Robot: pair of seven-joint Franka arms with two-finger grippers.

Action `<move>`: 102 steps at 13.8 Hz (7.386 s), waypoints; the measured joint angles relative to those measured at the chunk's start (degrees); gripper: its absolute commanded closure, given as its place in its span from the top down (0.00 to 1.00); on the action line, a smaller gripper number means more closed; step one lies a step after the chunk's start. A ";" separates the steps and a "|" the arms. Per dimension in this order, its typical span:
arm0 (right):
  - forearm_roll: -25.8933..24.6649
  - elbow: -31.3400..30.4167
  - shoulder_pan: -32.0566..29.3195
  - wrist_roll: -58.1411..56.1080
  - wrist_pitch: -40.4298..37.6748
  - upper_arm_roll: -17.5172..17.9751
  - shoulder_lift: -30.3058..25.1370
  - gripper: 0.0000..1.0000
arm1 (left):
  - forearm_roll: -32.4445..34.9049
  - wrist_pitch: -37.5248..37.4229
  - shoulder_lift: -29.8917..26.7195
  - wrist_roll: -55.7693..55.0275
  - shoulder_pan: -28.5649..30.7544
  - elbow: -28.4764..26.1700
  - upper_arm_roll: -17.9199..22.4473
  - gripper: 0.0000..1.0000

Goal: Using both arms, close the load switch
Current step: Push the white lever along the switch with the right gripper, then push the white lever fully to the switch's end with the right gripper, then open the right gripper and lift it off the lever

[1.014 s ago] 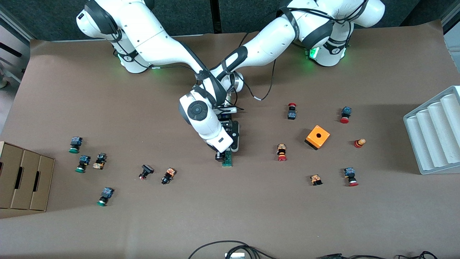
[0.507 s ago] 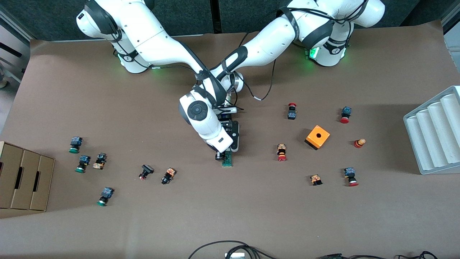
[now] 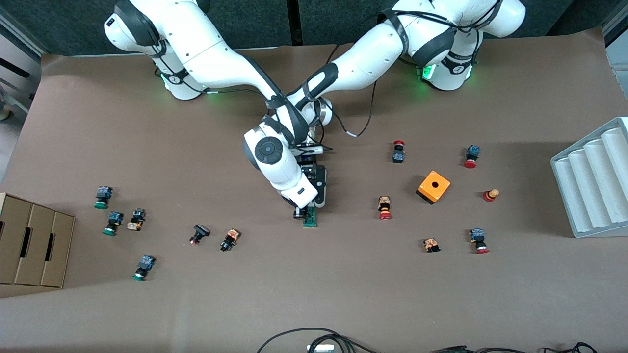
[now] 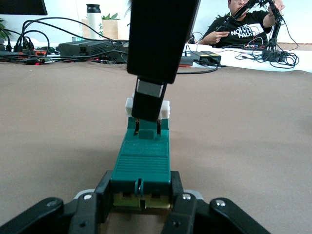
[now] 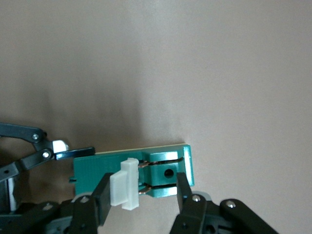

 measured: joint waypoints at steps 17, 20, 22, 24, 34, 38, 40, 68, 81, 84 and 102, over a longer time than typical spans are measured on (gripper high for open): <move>0.00 0.60 -0.10 0.01 0.05 -0.25 -0.06 0.46 | 0.00 0.00 0.00 0.00 0.00 0.00 0.00 0.27; 0.00 0.70 -0.16 0.05 0.22 -0.25 -0.14 0.41 | 0.00 0.00 0.00 0.00 0.00 0.00 0.00 0.27; 0.00 0.74 -0.18 0.08 0.31 -0.25 -0.22 0.40 | 0.00 0.00 0.00 0.00 0.00 0.00 0.00 0.27; 0.00 0.74 -0.20 0.10 0.51 -0.25 -0.23 0.40 | 0.00 0.00 0.00 0.00 0.00 0.00 0.00 0.27; 0.00 1.46 -1.08 0.18 0.79 -0.34 -0.26 0.37 | 0.00 0.00 0.00 0.00 0.00 0.00 0.00 0.27; 0.00 1.94 -1.16 0.18 0.80 -0.40 -0.26 0.37 | 0.00 0.00 0.00 0.00 0.00 0.00 0.00 0.27; 0.00 1.95 -1.16 0.18 0.94 -0.40 -0.26 0.37 | 0.00 0.00 0.00 0.00 0.00 0.00 0.00 0.27; 0.00 2.37 -0.99 0.82 2.18 -0.11 0.80 0.28 | 0.00 0.00 0.00 0.00 0.00 0.00 0.00 0.28; 0.00 2.50 -1.02 1.33 2.71 -0.15 0.89 0.28 | 0.00 0.00 0.00 0.00 0.00 0.00 0.00 0.28; 0.00 3.00 -1.05 1.35 3.18 -0.25 1.45 0.28 | 0.00 0.00 0.00 0.00 0.00 0.00 0.00 0.28; 0.00 5.87 -1.32 1.49 5.86 -0.42 5.30 0.28 | 0.00 0.00 0.00 0.00 0.00 0.00 0.00 0.28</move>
